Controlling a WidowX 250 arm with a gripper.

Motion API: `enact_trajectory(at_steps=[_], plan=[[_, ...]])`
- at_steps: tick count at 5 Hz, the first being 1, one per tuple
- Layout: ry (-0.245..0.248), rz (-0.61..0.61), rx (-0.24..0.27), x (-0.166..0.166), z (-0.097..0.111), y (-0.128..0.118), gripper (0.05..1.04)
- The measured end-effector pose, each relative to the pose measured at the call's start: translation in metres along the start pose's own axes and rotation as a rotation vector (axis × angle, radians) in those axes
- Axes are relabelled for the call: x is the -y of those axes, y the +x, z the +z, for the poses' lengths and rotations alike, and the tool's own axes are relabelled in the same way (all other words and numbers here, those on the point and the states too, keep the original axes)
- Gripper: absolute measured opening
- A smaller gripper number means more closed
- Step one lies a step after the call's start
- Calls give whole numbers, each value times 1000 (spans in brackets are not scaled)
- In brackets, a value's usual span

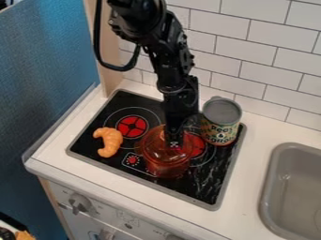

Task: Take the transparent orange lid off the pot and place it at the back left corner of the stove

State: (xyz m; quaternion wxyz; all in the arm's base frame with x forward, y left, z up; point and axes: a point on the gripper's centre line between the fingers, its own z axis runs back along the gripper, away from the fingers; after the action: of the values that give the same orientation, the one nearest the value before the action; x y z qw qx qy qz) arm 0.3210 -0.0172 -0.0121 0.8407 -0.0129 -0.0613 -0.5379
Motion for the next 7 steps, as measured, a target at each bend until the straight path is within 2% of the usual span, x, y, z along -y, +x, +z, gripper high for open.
enact_trajectory(at_steps=[1,2,3,4,5,6,7], plan=[[-4,-35,19,1,2,-1,371],[-9,-51,23,7,9,-5,371],[34,-46,43,3,30,-6,371],[71,-33,39,-2,54,-15,371],[112,51,31,-24,69,-33,371],[119,141,10,-50,68,-52,371],[126,204,-6,-74,57,-68,371]])
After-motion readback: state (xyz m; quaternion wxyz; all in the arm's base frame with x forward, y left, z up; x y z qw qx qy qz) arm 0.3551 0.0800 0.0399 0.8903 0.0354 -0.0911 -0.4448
